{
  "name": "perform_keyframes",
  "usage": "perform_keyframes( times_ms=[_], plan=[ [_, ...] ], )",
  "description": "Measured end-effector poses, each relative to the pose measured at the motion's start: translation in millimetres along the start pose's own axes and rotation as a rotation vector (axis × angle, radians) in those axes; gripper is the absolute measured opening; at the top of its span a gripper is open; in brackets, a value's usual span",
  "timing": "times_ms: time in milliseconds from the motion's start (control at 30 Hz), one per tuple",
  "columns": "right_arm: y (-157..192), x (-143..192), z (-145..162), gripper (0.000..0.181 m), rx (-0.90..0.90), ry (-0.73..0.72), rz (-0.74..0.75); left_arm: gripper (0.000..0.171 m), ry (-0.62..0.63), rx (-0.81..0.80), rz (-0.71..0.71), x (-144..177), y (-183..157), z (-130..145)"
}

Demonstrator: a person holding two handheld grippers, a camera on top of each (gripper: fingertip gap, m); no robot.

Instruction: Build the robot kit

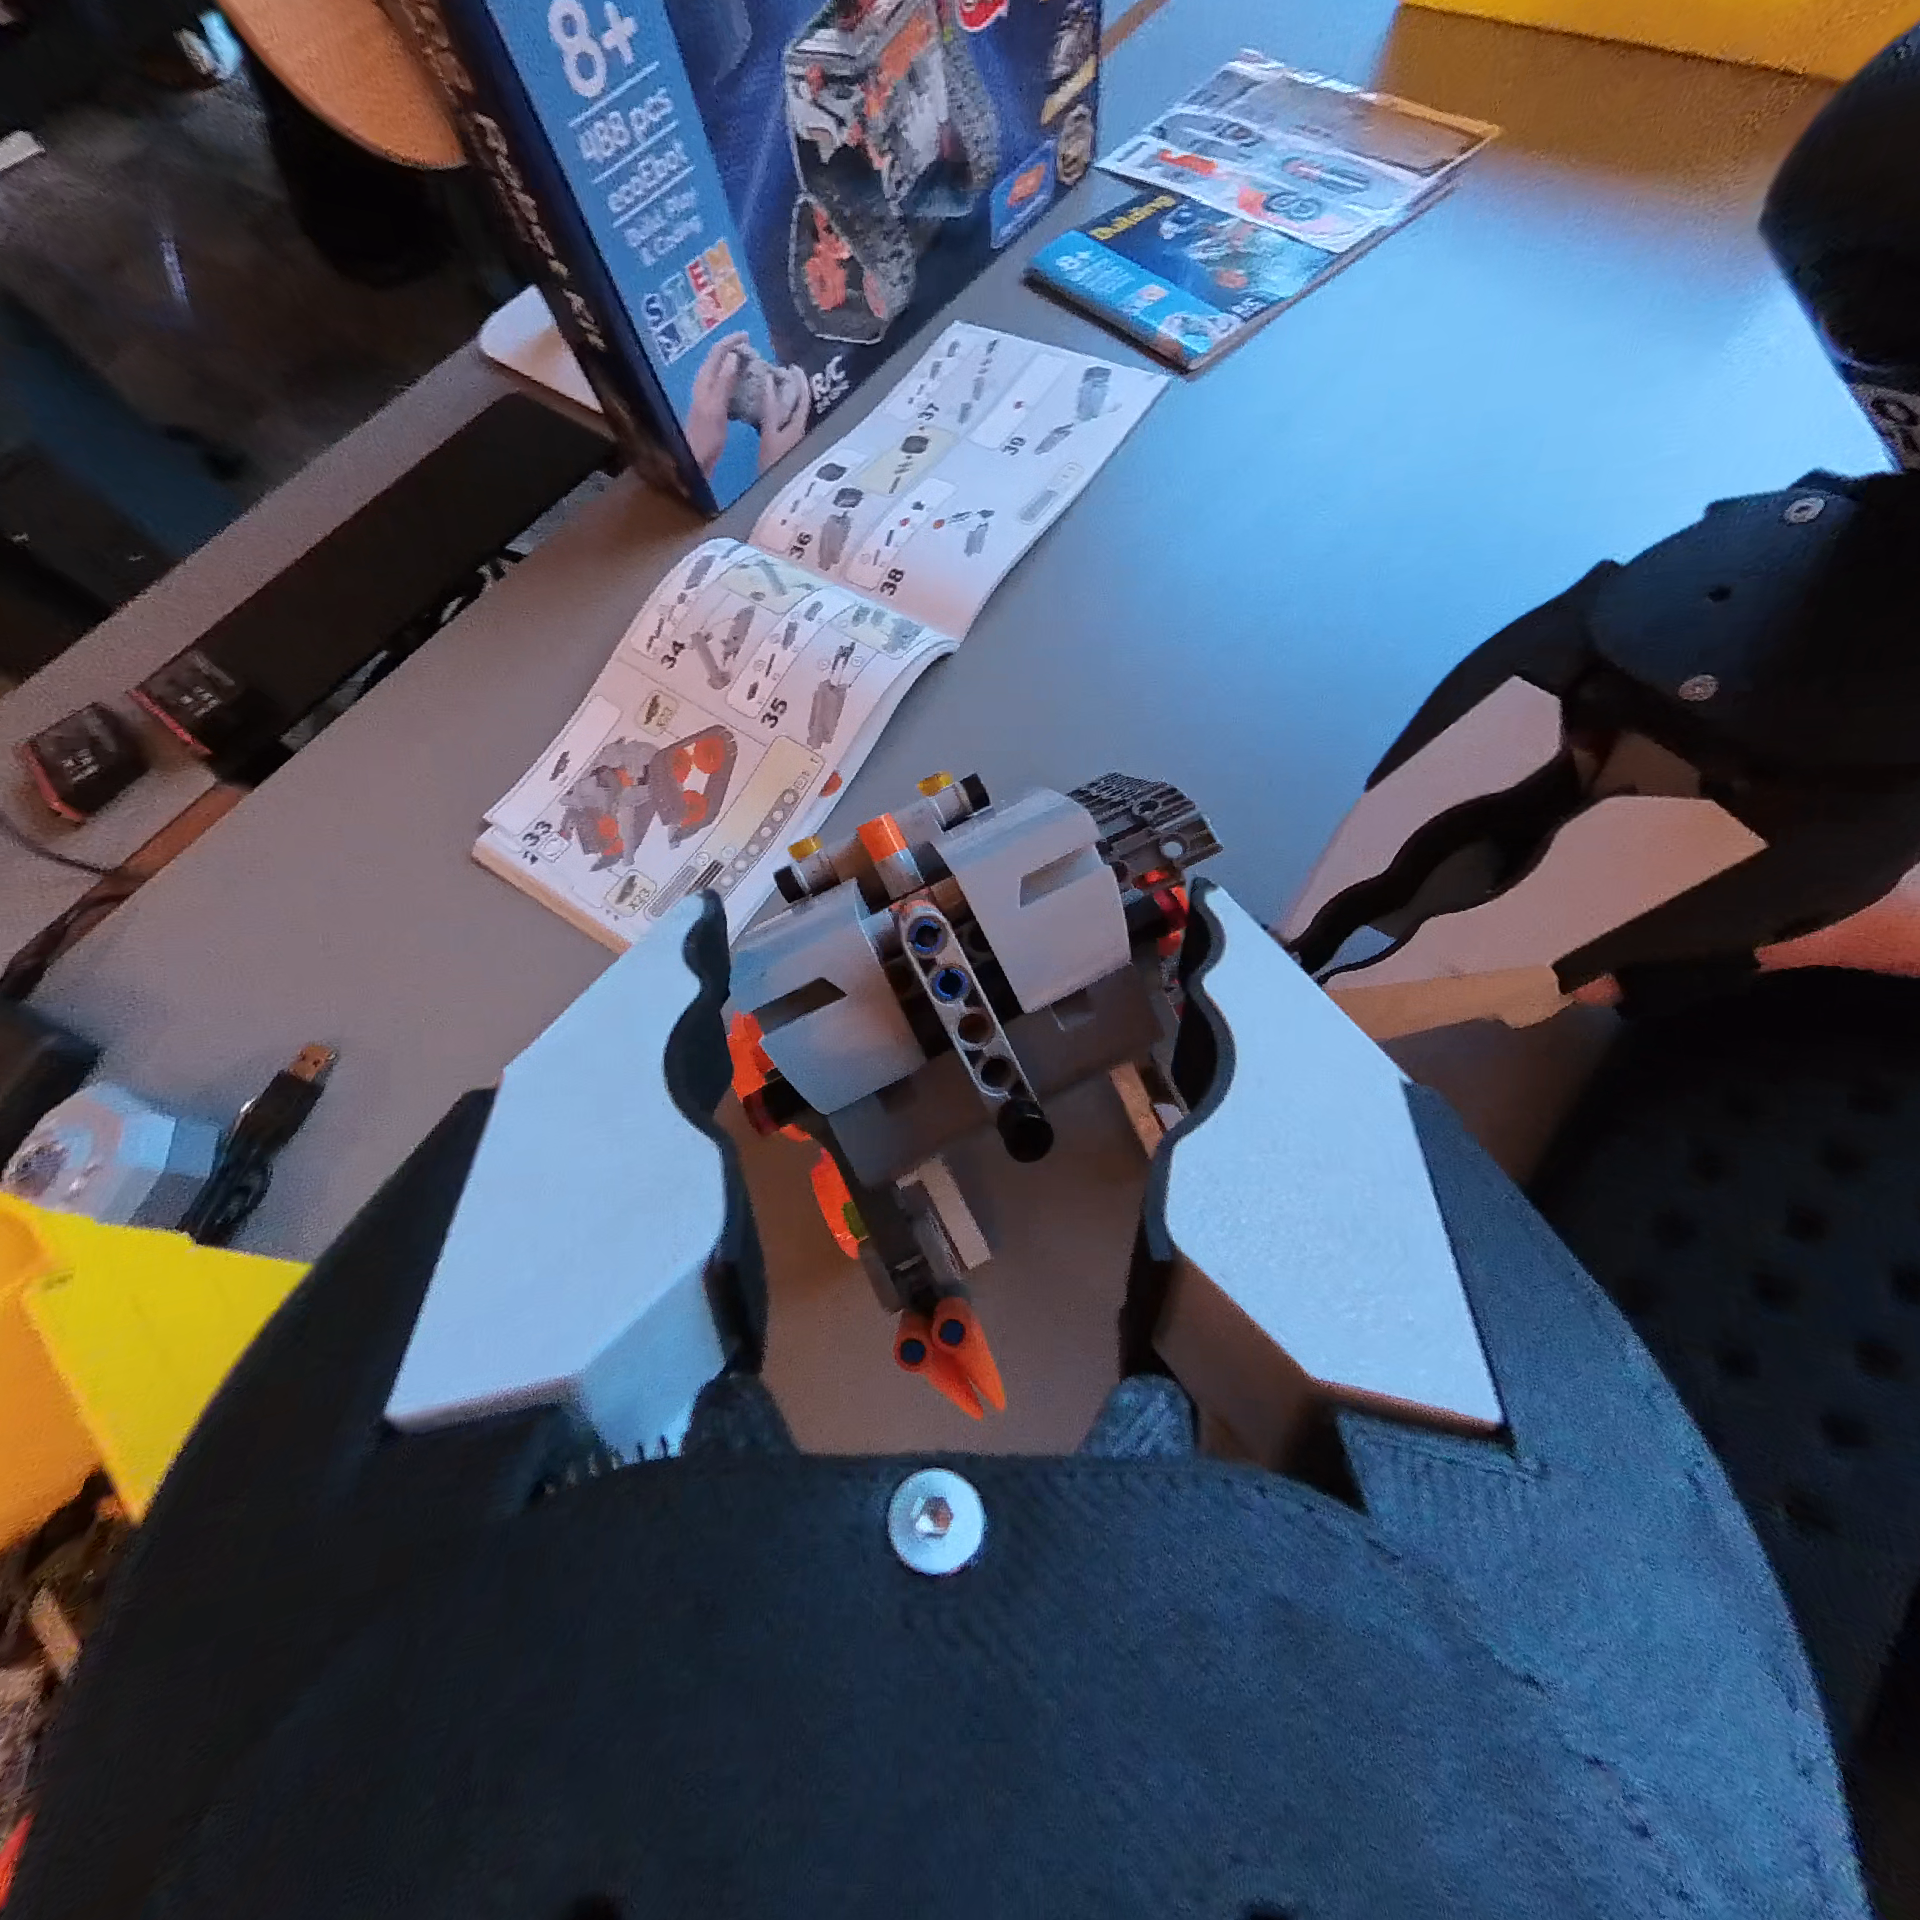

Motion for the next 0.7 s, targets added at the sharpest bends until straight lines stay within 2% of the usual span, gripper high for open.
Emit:
perform_keyframes(
  times_ms=[33, 100, 233, 333, 400, 433, 500, 600, 700],
  plan=[
    [0.9, -1.4, 0.0, 0.006, -0.004, -0.003, 0.01, 0.087, -0.004, 0.006, 0.02, -0.7, 2.8, -1.1],
    [1.8, -2.8, -0.3, 0.006, -0.017, -0.011, 0.021, 0.105, -0.056, 0.027, 0.004, 4.0, 8.4, -3.5],
    [1.3, -3.0, -0.6, 0.006, -0.003, -0.015, 0.041, 0.107, -0.236, 0.098, -0.114, 44.1, 0.4, 3.7],
    [2.9, -3.5, -0.6, 0.006, 0.019, -0.013, 0.032, 0.095, -0.322, 0.135, -0.222, 77.5, -40.3, 21.3],
    [3.4, -3.7, -0.9, 0.006, 0.039, -0.011, 0.031, 0.074, -0.367, 0.129, -0.183, 84.5, -81.2, 35.6],
    [3.4, -3.6, -0.8, 0.007, 0.045, -0.009, 0.03, 0.068, -0.344, 0.121, -0.165, 81.4, -98.2, 44.3],
    [2.9, -3.4, -0.6, 0.007, 0.042, -0.008, 0.022, 0.067, -0.208, 0.127, -0.161, 66.6, -120.3, 63.7],
    [0.8, -3.1, -1.0, 0.006, 0.033, -0.003, 0.015, 0.064, -0.058, 0.122, -0.248, 39.2, -129.6, 83.4],
    [0.1, -3.1, -1.5, 0.006, 0.032, 0.006, 0.012, 0.039, 0.041, 0.076, -0.351, 13.3, -129.9, 87.4]
  ],
)
Point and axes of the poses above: each gripper's, where its closed fingertips meet, x back along the fingers, z out of its underside, y = z × x across the jaws, the point moved 8 cm from there along x, back along the fingers, and after that the axes turned 7 degrees about x, right-handed, at the moved point
